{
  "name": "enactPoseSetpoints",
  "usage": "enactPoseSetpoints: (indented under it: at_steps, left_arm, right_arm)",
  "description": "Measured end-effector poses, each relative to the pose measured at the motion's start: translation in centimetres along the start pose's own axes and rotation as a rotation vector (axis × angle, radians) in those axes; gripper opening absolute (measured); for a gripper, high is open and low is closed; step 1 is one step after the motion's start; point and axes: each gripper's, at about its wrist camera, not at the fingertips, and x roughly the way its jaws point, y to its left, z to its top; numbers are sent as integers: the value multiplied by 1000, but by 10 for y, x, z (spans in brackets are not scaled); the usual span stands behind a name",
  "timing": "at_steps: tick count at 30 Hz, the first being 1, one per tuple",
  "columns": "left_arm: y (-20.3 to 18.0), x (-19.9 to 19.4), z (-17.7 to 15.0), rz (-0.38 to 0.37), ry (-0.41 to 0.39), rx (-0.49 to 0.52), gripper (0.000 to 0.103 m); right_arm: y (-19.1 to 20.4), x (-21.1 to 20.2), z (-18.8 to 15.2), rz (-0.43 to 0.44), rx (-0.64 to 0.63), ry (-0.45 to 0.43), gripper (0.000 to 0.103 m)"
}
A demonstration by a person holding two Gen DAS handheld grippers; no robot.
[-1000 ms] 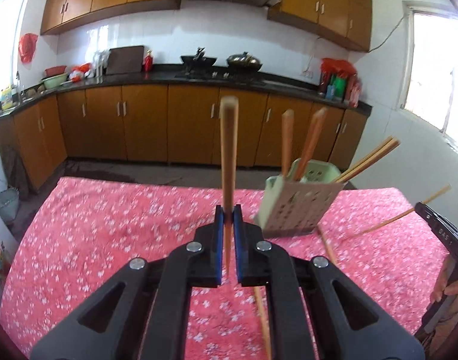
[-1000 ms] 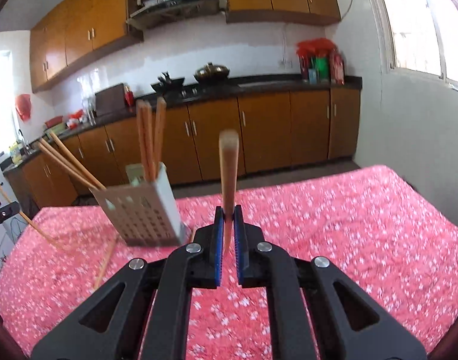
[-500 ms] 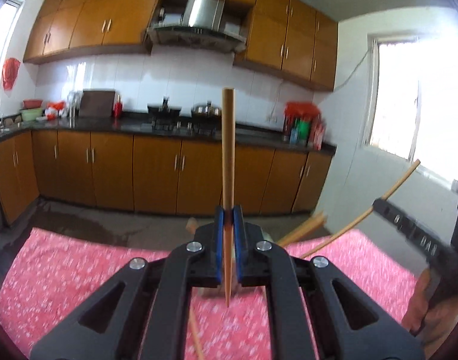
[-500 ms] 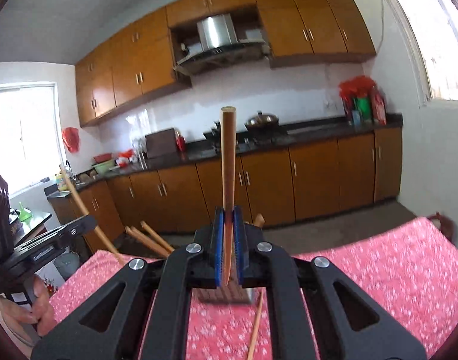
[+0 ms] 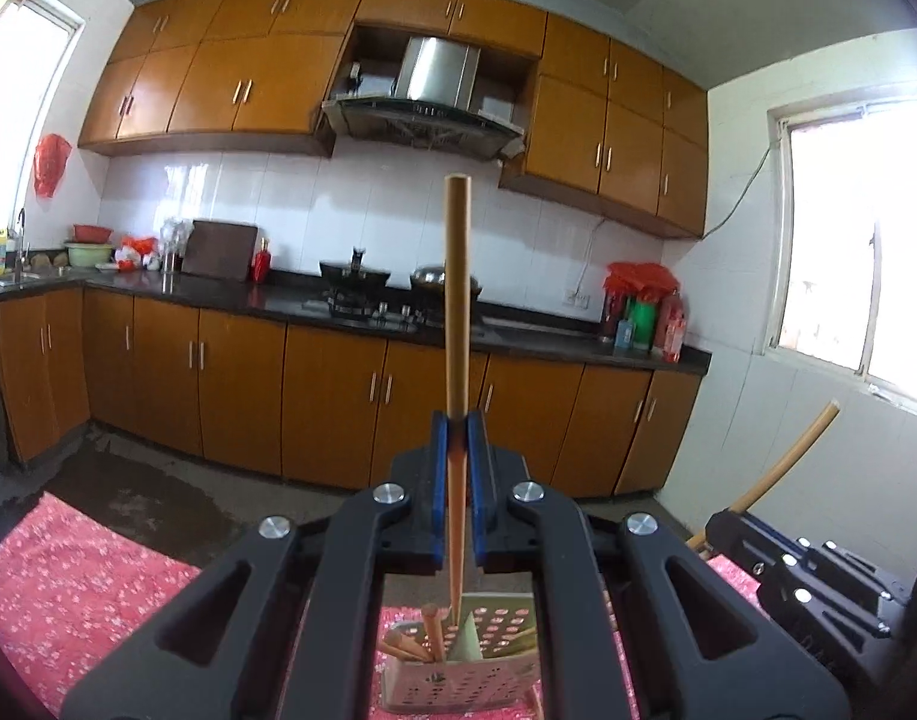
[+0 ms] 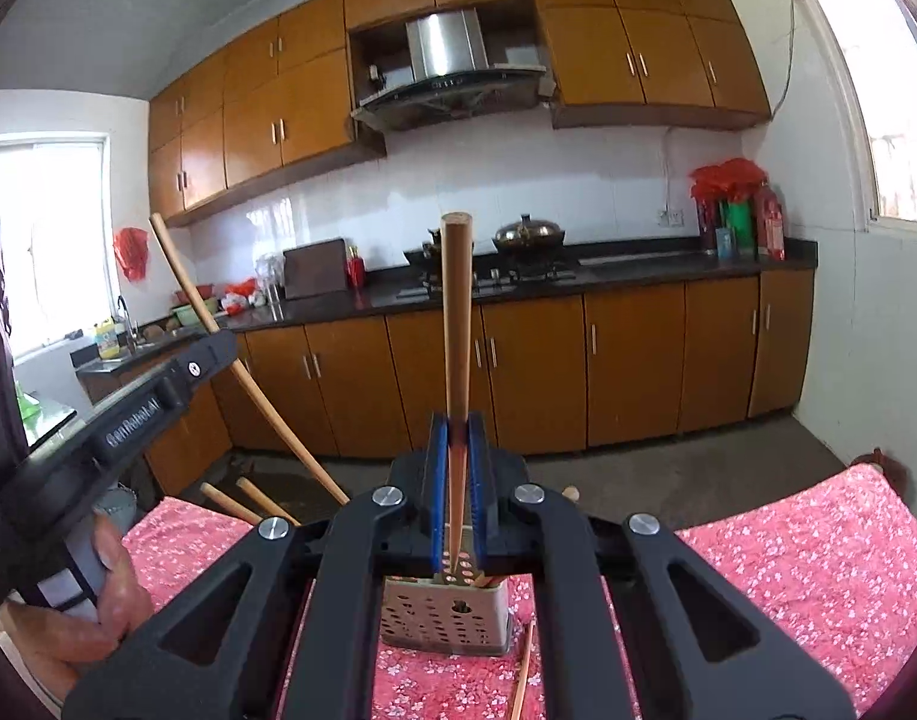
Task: Organize utensils
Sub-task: 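Open both tools to release the chopsticks into the holder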
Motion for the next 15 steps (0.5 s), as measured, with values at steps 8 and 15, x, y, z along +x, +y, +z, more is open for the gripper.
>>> enactPoseSetpoints:
  at_steps: [8, 15]
  left_arm:
    - [17, 20, -22, 8, 70, -20, 22]
    - [27, -9, -3, 17, 24, -34, 32]
  right_arm:
    - [-4, 10, -10, -2, 17, 52, 8]
    - [-8, -15, 3, -29, 21, 2, 22]
